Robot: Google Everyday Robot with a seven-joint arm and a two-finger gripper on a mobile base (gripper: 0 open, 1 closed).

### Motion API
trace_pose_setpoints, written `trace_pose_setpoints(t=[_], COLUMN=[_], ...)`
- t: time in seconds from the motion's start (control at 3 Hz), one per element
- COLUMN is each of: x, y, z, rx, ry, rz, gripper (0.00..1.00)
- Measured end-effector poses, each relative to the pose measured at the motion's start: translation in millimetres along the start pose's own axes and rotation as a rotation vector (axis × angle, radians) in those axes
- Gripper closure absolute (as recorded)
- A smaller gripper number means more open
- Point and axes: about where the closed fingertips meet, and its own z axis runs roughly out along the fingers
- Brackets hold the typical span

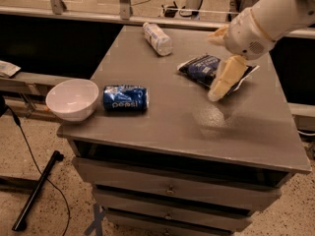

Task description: Move pepsi can near white bowl

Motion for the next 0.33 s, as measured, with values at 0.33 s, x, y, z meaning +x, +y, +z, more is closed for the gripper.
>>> trace_pose_setpoints(t=[0.33], x=[4.4], y=[-1.0], z=[-1.8], rx=[0.004], ry=[0.012], rz=[0.002], gripper=[0.00])
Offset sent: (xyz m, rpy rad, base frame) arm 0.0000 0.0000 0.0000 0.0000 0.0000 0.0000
